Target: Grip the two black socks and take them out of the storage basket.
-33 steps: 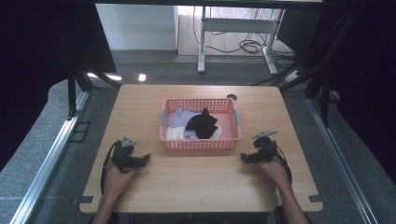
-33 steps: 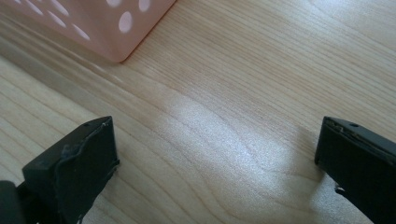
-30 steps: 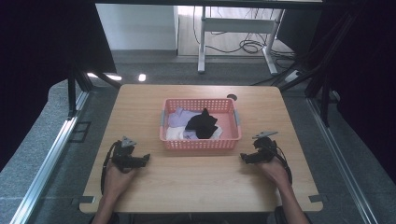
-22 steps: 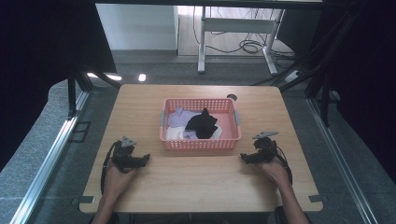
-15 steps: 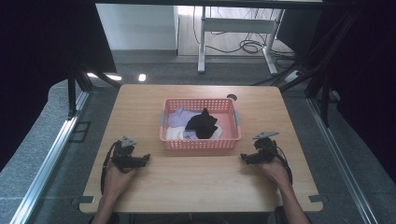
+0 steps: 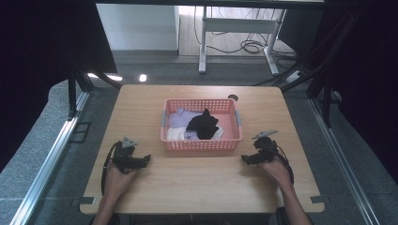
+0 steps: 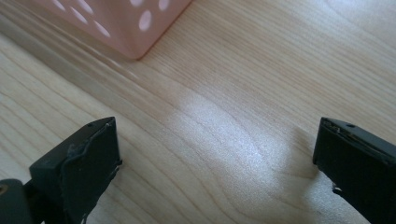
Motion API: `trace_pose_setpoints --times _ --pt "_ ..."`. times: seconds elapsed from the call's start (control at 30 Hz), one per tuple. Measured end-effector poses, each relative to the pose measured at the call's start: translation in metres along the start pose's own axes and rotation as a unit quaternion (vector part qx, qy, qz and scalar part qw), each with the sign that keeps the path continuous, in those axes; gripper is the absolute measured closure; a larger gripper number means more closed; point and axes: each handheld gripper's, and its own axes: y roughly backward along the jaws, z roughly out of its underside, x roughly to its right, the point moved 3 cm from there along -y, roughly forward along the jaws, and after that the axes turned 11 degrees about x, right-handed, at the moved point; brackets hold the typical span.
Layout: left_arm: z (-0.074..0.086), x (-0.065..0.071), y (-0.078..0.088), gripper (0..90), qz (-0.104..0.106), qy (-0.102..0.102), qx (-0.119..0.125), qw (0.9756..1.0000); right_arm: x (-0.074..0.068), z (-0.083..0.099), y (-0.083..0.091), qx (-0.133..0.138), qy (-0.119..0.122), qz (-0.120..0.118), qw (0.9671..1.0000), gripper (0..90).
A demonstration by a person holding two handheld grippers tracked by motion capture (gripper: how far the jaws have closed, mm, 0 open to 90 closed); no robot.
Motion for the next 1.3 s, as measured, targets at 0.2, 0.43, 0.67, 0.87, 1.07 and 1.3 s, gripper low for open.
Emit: trace_pose_setpoints --times 0.2,0.43,0.67,0.87,1.07,1.3 --pt "0.0 0.0 0.0 12.1 0.0 0.0 0.0 1.0 -0.001 -0.007 0.007 0.01 0.002 -0.008 0.9999 0.5" --pt "0.0 0.0 0.0 12.1 0.0 0.0 0.0 1.0 -0.003 -0.015 0.015 0.011 0.011 -0.018 0.9997 0.5" --pt "0.0 0.0 0.0 12.2 0.0 -0.002 -0.002 1.0 0.0 -0.027 0.026 0.022 0.011 -0.025 0.9994 2.7" --pt "0.0 0.0 0.0 12.2 0.0 -0.002 -0.001 1.0 0.006 -0.036 0.037 0.021 0.013 -0.027 0.9993 5.3" --pt "0.0 0.0 0.0 12.2 0.0 -0.002 -0.001 1.0 0.01 -0.051 0.045 0.025 0.02 -0.027 0.9991 5.7" --pt "0.0 0.0 0.0 12.2 0.0 -0.002 -0.001 1.0 0.012 -0.063 0.05 0.027 0.019 -0.022 0.9992 7.0"
